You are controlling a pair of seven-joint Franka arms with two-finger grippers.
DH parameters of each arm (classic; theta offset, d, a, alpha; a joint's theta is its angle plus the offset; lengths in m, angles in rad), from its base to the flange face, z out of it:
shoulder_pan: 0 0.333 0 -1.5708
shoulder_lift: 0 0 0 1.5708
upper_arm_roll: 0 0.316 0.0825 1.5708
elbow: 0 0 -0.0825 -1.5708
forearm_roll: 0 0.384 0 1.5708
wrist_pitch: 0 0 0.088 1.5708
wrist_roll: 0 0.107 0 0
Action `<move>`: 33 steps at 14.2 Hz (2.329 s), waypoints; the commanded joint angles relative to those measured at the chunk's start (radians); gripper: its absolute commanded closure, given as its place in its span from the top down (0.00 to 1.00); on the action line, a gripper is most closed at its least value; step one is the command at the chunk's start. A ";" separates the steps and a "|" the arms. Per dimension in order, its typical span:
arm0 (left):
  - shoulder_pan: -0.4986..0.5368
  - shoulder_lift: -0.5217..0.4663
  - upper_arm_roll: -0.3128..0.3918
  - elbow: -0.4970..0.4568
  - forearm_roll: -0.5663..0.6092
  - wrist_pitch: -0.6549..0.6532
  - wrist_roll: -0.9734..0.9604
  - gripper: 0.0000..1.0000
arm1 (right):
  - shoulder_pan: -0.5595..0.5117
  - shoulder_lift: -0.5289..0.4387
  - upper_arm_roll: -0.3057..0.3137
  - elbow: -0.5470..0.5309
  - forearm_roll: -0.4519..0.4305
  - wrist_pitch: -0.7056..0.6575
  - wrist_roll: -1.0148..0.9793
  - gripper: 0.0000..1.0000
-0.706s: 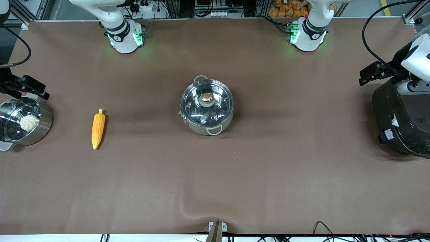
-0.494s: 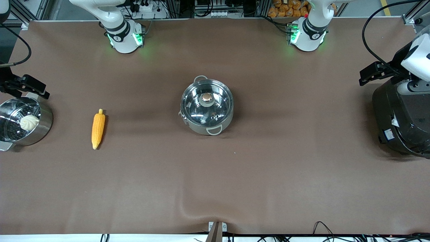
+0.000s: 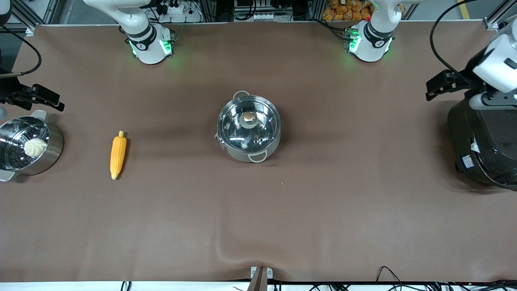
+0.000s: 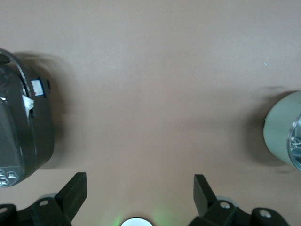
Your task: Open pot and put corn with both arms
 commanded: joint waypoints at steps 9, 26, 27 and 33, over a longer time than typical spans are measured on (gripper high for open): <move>-0.363 0.239 -0.158 0.016 -0.008 0.246 -0.665 1.00 | -0.003 0.064 -0.007 -0.066 -0.054 0.226 -0.026 1.00; -0.652 0.564 -0.138 0.076 0.117 0.512 -1.150 0.86 | -0.018 0.360 -0.004 -0.424 -0.038 0.916 -0.192 1.00; -0.655 0.564 -0.136 0.076 0.117 0.514 -1.151 0.86 | -0.006 0.377 -0.004 -0.450 -0.037 0.964 -0.194 1.00; -0.664 0.584 -0.132 0.071 0.126 0.524 -1.152 0.82 | -0.003 0.431 -0.004 -0.517 -0.037 1.044 -0.270 1.00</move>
